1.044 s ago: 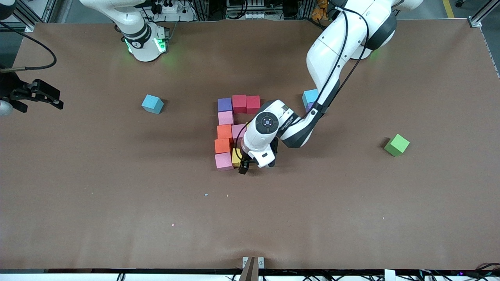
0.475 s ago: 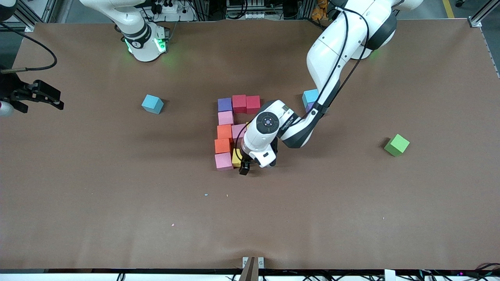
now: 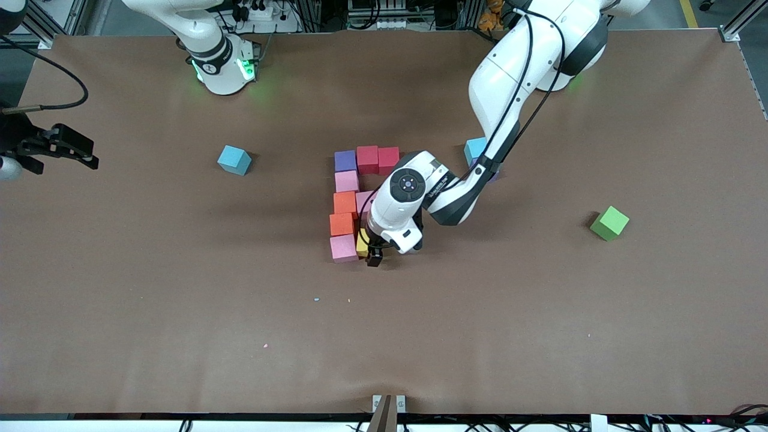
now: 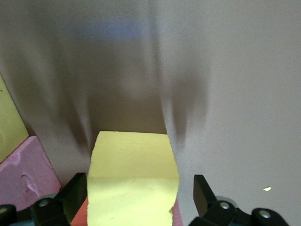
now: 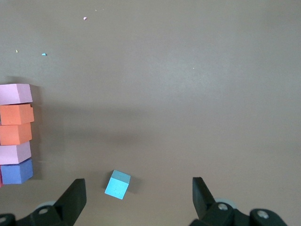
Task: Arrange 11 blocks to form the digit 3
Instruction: 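Lower the yellow cube into the cluster with the left gripper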
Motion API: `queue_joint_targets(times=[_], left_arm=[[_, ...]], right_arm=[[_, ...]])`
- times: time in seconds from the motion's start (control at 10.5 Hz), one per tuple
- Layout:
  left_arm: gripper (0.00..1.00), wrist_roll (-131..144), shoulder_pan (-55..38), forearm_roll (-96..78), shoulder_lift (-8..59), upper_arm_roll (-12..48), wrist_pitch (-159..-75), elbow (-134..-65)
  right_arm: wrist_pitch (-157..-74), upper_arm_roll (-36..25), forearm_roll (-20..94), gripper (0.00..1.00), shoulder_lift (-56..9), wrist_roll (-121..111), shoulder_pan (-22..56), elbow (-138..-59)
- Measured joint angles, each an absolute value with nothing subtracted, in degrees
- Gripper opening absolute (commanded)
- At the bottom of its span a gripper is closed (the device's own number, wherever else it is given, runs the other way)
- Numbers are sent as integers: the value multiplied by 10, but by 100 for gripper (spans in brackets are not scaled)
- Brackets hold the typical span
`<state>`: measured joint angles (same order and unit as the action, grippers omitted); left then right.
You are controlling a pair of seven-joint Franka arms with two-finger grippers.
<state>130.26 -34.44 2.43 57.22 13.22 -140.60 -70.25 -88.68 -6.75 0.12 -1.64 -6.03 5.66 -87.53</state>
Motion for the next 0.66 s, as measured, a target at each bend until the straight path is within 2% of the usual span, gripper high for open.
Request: queue_joint_targets(times=[0.66], left_arm=[[100,1393,-344,15,573,132,-1409,-703]], right_arm=[[-887,-67,1,100,-17,-60,57,-875]])
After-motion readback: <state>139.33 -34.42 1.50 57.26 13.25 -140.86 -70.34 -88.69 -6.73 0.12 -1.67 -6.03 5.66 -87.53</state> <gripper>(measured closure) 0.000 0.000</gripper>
